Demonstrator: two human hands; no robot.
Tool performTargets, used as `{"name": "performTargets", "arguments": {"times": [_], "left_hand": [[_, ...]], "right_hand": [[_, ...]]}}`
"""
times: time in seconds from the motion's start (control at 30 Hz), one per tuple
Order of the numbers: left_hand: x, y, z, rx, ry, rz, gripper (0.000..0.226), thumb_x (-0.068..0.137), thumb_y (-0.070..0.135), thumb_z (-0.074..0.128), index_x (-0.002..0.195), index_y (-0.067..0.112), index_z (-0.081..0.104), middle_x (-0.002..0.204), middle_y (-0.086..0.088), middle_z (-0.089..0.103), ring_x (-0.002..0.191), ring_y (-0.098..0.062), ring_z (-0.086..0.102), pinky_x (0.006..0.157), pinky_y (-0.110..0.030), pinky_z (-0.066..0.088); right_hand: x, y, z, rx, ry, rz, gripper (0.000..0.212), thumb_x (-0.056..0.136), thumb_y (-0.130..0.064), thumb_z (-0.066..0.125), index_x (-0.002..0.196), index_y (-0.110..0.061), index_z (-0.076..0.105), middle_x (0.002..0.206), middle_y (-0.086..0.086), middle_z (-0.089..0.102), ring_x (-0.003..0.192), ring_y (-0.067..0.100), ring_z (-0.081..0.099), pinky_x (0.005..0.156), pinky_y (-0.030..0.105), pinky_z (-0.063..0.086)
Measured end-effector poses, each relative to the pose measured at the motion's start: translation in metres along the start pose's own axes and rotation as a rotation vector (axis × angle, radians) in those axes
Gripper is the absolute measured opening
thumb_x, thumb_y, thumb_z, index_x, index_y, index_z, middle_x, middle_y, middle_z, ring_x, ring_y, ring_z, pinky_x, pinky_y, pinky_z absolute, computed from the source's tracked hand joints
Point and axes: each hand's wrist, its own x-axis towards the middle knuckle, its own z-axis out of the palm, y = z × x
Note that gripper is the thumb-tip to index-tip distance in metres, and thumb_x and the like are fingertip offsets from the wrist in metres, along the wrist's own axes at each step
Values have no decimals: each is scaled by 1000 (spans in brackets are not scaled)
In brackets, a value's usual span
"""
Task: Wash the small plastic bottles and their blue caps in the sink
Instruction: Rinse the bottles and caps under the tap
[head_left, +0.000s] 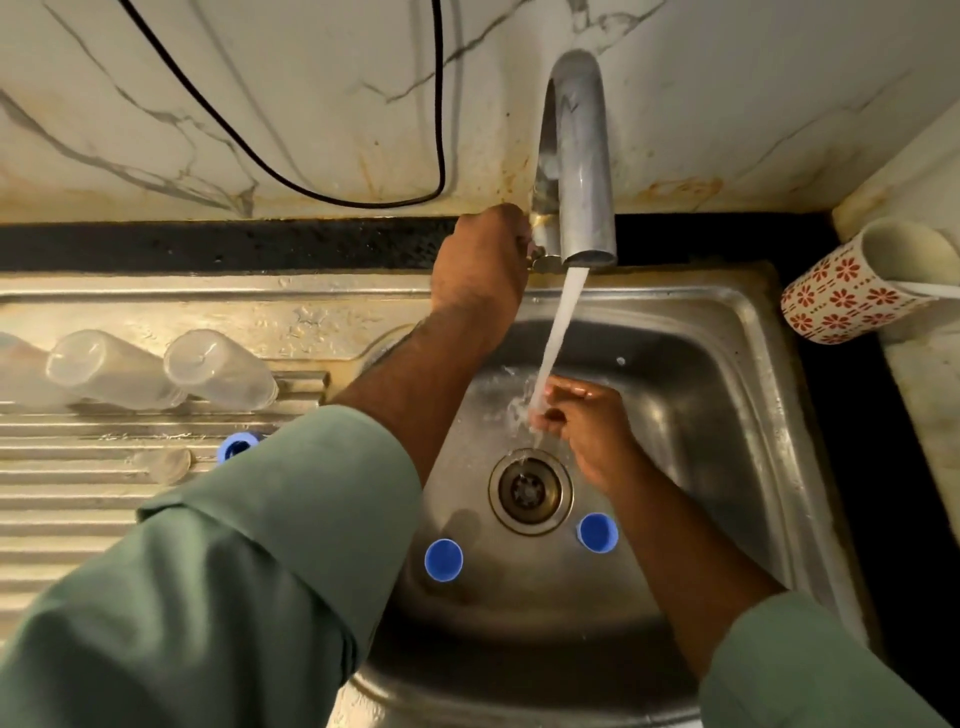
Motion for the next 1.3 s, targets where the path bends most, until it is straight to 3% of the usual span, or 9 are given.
{"name": "performTargets", "arguments": {"times": [0.07,0.2,0.3,0.43,0.5,0.73,0.97,1.1,1.3], "left_hand": [[-1,0,2,10,2,4,19,99,13,53,115,13,64,110,-12,66,98,-31,64,82,-35,53],[0,0,1,2,12,-5,20,99,13,55,117,13,63,114,-12,66,102,-31,64,87,-38,55],[-2,2,1,-3,11,-15,20,99,12,55,118,11,62,115,-12,66,104,-31,64,87,-37,53],[-3,2,2,-20,28,-27,20,99,12,55,118,11,62,116,-13,65,104,-32,63,87,-37,53],[-3,3,3,-22,24,-27,21,99,11,54,119,10,62,117,-14,65,104,-32,63,86,-37,52],[2,-3,8,-28,31,-13,19,99,15,53,116,15,63,110,-9,67,97,-28,65,85,-38,55],[4,-4,8,49,16,19,24,99,12,54,122,14,59,115,-10,65,101,-29,63,82,-35,50],[4,-4,7,60,9,28,24,99,12,54,123,14,58,115,-10,65,100,-30,63,81,-35,50],[5,-4,5,60,-7,15,24,99,11,51,122,14,59,116,-12,64,102,-32,63,85,-39,52]], "right_hand": [[-5,-2,2,170,-97,107,16,89,6,57,95,-1,70,92,21,70,84,31,69,81,43,60],[-4,2,9,472,-32,212,18,90,10,52,105,7,61,95,25,65,77,26,68,67,31,61],[-4,2,13,551,-1,236,16,90,10,52,98,4,63,91,21,65,72,24,67,64,27,60],[4,-3,14,558,-27,203,21,89,13,51,104,4,63,92,22,67,77,26,69,81,33,59],[7,-6,11,534,-69,210,21,90,12,52,108,6,63,94,22,69,77,26,71,73,33,61],[10,-9,4,2,-196,72,25,82,12,65,101,-2,68,94,15,70,81,23,69,74,31,60],[12,-3,9,-432,-109,-113,33,71,8,78,95,-11,65,95,11,69,84,20,68,66,21,57],[11,-2,12,-571,-30,-289,30,78,0,75,104,-11,64,84,-6,64,76,2,61,65,6,47],[14,-4,1,-931,-196,-398,16,80,-10,70,85,-24,66,90,5,71,83,20,69,81,41,58]]}}
